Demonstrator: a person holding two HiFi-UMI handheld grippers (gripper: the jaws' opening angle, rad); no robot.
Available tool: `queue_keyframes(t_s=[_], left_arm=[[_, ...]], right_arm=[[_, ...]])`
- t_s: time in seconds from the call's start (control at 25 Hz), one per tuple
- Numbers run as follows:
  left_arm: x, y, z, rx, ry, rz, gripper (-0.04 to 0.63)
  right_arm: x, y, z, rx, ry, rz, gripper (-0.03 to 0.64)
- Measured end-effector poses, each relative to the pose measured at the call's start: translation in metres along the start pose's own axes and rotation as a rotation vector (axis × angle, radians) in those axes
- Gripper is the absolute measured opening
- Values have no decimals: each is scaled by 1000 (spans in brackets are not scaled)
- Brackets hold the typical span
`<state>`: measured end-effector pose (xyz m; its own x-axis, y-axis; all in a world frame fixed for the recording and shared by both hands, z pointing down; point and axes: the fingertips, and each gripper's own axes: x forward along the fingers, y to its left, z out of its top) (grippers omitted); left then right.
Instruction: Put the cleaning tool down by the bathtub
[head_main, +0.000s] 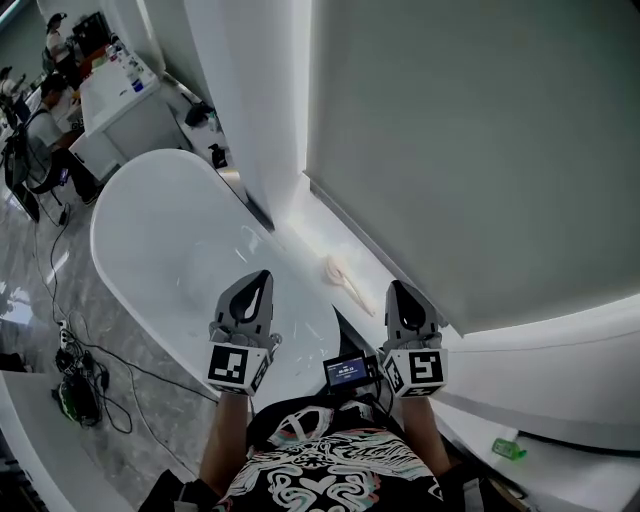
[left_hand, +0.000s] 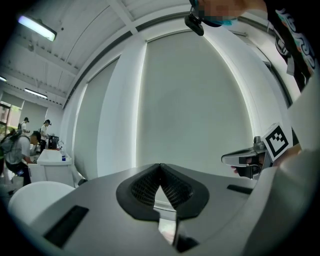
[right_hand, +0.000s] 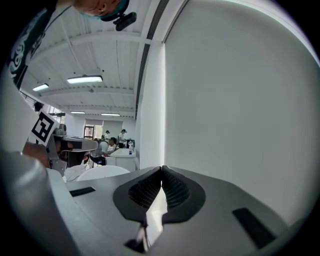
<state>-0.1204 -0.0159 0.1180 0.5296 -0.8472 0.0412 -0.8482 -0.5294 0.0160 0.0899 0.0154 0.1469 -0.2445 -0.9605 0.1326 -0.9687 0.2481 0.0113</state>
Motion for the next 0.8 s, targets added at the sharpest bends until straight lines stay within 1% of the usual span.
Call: queue_keyframes(t_s=[0.08,0.16,0.28,0.4,0.56,0.72,0.8], left_arm=[[-1,-2,14,0,-37,2,15],[-3,-2,22,5,-54,8,15],[-8,4,21,19,-41,28,15],[-9,6,19,35,-29,30,15],[-5,3,26,15,-61,36,15],[-3,-10,22,5,-55,26,15],[-2,-10,23,14,-48,24,15]], right_arm=[[-5,4,11,6,-19,11,28],[-9,8,18,2,-33,23,28],[-11,13,20,-4,-37,39,28],[-13,13,24,-3,-49,42,28],[-10,10,25,0,-51,47,28],[-18,3,23,-3,-46,49,28],[-16,2,26,-9,-59,56,28]])
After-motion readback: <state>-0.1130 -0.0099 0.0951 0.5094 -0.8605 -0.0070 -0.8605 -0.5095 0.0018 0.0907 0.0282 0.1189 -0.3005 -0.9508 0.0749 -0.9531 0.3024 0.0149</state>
